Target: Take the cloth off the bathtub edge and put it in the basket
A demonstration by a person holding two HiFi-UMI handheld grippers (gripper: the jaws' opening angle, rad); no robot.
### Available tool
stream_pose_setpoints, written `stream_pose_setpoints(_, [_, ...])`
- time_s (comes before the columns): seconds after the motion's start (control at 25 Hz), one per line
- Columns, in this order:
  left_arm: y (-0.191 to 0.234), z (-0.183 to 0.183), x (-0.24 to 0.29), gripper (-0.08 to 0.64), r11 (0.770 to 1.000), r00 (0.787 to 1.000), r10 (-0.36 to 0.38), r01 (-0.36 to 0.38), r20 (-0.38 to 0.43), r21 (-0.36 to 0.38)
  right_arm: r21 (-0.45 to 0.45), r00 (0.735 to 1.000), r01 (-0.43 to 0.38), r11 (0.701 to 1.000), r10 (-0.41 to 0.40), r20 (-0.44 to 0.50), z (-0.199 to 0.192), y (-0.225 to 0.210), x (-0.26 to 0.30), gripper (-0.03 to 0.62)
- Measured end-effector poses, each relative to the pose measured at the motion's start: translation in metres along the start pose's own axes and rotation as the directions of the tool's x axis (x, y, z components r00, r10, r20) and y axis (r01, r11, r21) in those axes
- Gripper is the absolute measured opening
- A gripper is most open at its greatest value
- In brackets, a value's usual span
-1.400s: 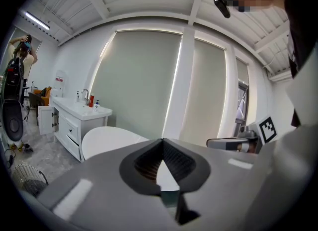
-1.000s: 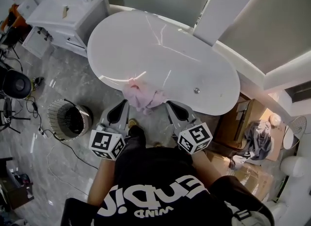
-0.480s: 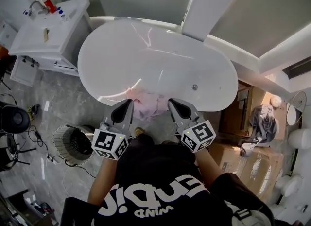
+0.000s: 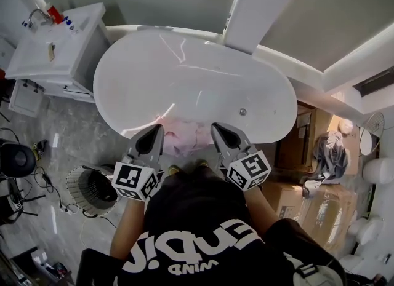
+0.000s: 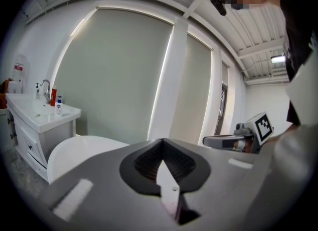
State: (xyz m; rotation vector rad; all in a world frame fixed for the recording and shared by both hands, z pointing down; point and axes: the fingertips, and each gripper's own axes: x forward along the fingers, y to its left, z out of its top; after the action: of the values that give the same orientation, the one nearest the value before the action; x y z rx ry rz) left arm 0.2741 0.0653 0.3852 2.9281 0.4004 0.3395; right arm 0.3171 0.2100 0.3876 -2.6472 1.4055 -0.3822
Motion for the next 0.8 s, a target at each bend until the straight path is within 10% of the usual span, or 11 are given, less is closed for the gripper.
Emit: stream_pose_setpoints(0.8, [0.006,-0.008,0.021,-0.003,1.000,1.000,0.005,-0.005,-0.025,-0.001,0.014,1.000,-0.016,1.000,0.017,-0.024,-0.010,-0.014,0.019,0.005])
